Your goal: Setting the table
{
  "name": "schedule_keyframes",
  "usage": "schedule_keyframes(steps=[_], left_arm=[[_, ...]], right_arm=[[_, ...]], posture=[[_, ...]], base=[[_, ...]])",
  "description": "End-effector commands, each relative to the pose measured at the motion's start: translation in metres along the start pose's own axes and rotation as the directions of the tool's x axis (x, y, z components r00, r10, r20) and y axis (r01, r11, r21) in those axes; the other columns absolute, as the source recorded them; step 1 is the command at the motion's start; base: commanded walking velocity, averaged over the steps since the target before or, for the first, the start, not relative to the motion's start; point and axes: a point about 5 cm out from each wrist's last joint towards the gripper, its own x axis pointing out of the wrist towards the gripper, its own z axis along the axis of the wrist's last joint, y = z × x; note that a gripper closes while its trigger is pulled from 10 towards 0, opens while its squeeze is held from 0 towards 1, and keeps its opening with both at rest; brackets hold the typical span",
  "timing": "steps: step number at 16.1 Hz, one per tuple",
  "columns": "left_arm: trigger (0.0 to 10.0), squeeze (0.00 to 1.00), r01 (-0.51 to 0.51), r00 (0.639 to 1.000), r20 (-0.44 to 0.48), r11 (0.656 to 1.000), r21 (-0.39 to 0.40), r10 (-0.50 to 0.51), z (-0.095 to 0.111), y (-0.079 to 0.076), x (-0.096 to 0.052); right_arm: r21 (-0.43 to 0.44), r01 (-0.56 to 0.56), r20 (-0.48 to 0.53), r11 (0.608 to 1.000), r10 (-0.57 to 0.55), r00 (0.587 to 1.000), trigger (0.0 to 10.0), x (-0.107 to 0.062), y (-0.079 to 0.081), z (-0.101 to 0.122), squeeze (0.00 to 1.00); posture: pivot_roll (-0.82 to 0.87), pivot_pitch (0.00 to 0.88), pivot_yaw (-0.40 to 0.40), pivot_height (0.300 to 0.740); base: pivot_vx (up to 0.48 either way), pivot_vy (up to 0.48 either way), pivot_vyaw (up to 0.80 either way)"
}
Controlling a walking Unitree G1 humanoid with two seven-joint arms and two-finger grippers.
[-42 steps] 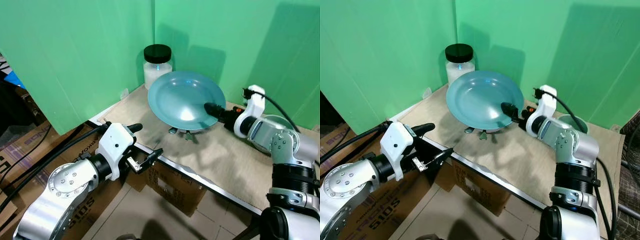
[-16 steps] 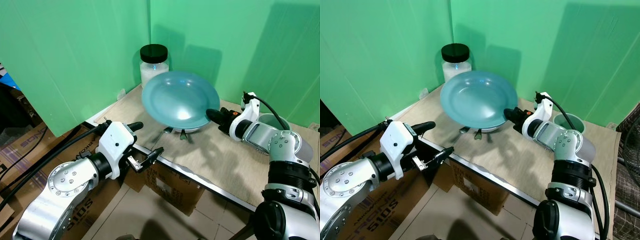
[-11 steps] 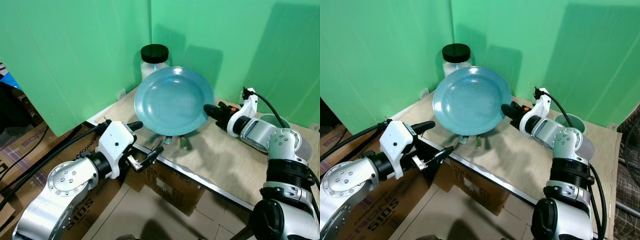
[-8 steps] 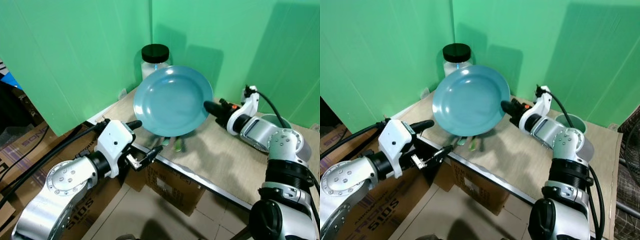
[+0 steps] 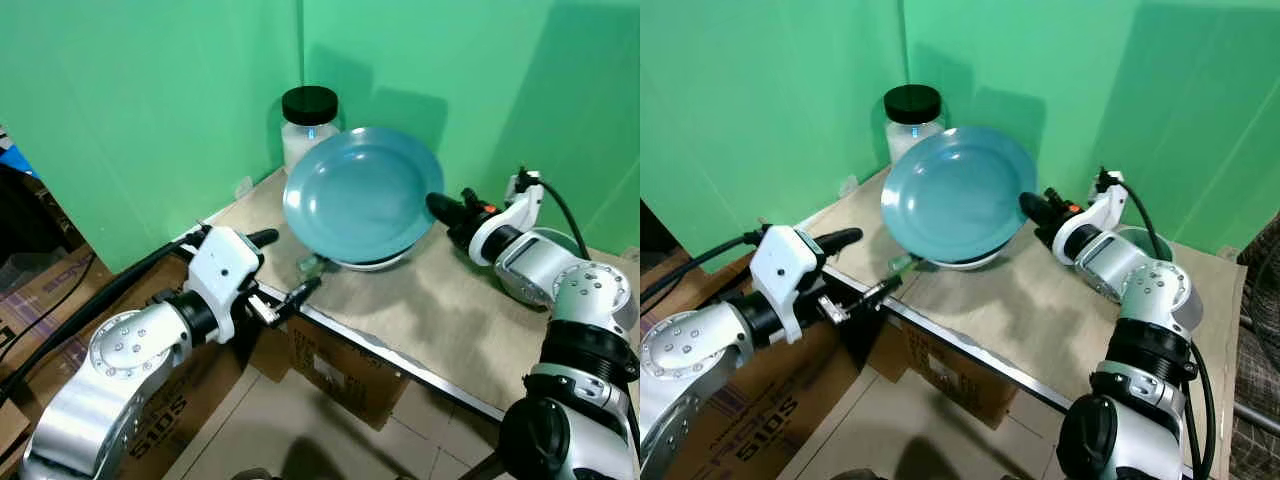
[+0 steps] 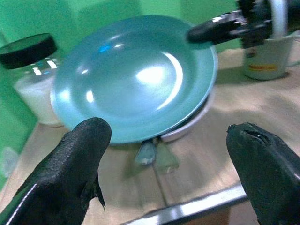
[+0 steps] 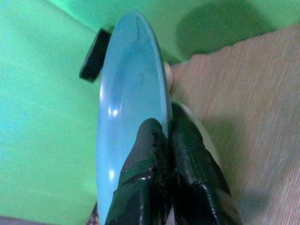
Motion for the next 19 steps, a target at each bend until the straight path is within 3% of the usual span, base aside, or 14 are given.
schedule_keyframes(steps=[1, 4, 5, 6, 7, 10, 11, 12, 13, 14, 16, 17, 19], left_arm=[[10.0, 0.00, -0.040, 0.999, 0.002, 0.999, 0.012, 0.040, 0.002, 0.007, -0.001], [10.0, 0.00, -0.159, 0.987, 0.011, 0.987, -0.014, 0.159, 0.003, 0.023, -0.003], [10.0, 0.00, -0.216, 0.976, 0.003, 0.975, -0.055, 0.216, 0.002, 0.033, -0.005], [10.0, 0.58, -0.246, 0.969, 0.001, 0.967, -0.068, 0.247, 0.002, 0.037, -0.006], [10.0, 1.00, -0.302, 0.952, 0.008, 0.947, -0.112, 0.305, 0.002, 0.047, -0.009], [10.0, 1.00, -0.358, 0.910, 0.094, 0.881, -0.310, 0.403, 0.010, 0.064, -0.016], [10.0, 1.00, -0.326, 0.877, 0.153, 0.798, -0.506, 0.455, 0.016, 0.071, -0.017], [10.0, 0.96, -0.306, 0.873, 0.166, 0.779, -0.547, 0.459, 0.017, 0.072, -0.017], [10.0, 0.20, -0.237, 0.874, 0.203, 0.752, -0.615, 0.441, 0.019, 0.071, -0.017], [10.0, 0.00, -0.200, 0.875, 0.222, 0.739, -0.644, 0.430, 0.020, 0.070, -0.016], [10.0, 0.00, -0.132, 0.886, 0.221, 0.677, -0.724, 0.408, 0.017, 0.069, -0.012], [10.0, 0.00, -0.131, 0.891, 0.209, 0.671, -0.730, 0.402, 0.016, 0.069, -0.011], [10.0, 0.00, -0.028, 0.911, 0.256, 0.668, -0.744, 0.323, 0.024, 0.064, -0.003]], right_arm=[[0.013, -0.050, 0.035, 0.999, 0.050, 0.998, 0.0, 0.002, 0.011, 0.008, 0.00], [0.065, -0.094, 0.069, 0.993, 0.089, 0.994, 0.0, 0.001, 0.016, 0.016, 0.00], [0.059, -0.099, 0.084, 0.993, 0.094, 0.992, 0.0, -0.001, 0.016, 0.020, 0.00], [0.056, -0.099, 0.089, 0.994, 0.094, 0.992, 0.0, -0.001, 0.015, 0.021, 0.00], [0.052, -0.108, 0.102, 0.993, 0.102, 0.990, 0.0, -0.003, 0.014, 0.024, 0.00], [0.033, -0.173, 0.135, 0.984, 0.167, 0.977, 0.0, -0.010, 0.017, 0.031, 0.00], [0.004, -0.260, 0.142, 0.965, 0.257, 0.956, 0.0, -0.016, 0.025, 0.034, 0.00], [-0.004, -0.280, 0.143, 0.960, 0.278, 0.950, 0.0, -0.017, 0.027, 0.034, 0.00], [-0.020, -0.328, 0.137, 0.944, 0.328, 0.935, 0.0, -0.020, 0.032, 0.033, 0.00], [-0.026, -0.352, 0.130, 0.936, 0.352, 0.927, 0.0, -0.022, 0.034, 0.032, 0.00], [-0.067, -0.457, 0.090, 0.887, 0.461, 0.883, 0.0, -0.029, 0.046, 0.024, 0.00], [-0.072, -0.476, 0.082, 0.877, 0.481, 0.873, 0.0, -0.030, 0.048, 0.023, 0.00], [-0.116, -0.534, 0.023, 0.838, 0.540, 0.842, 0.0, -0.035, 0.055, 0.011, 0.00]], posture=[[0.08, 0.000, 0.035, 0.740], [0.09, 0.000, 0.036, 0.740], [0.09, 0.000, 0.039, 0.740], [0.09, 0.000, 0.039, 0.740], [0.09, 0.000, 0.040, 0.740], [0.09, 0.000, 0.042, 0.740], [0.09, 0.000, 0.042, 0.740], [0.09, 0.000, 0.042, 0.740], [0.09, 0.000, 0.042, 0.740], [0.09, 0.000, 0.042, 0.740], [0.09, 0.000, 0.043, 0.740], [0.09, 0.000, 0.043, 0.740], [0.09, 0.000, 0.046, 0.740]], base=[[0.000, 0.000, 0.00], [0.000, 0.000, 0.00], [0.000, 0.000, 0.00], [0.000, 0.000, 0.00], [0.000, 0.000, 0.00], [0.000, 0.000, 0.00], [0.000, 0.000, 0.00], [0.000, 0.000, 0.00], [0.000, 0.000, 0.00], [0.000, 0.000, 0.00], [0.000, 0.000, 0.00], [0.000, 0.000, 0.00], [0.000, 0.000, 0.00]])
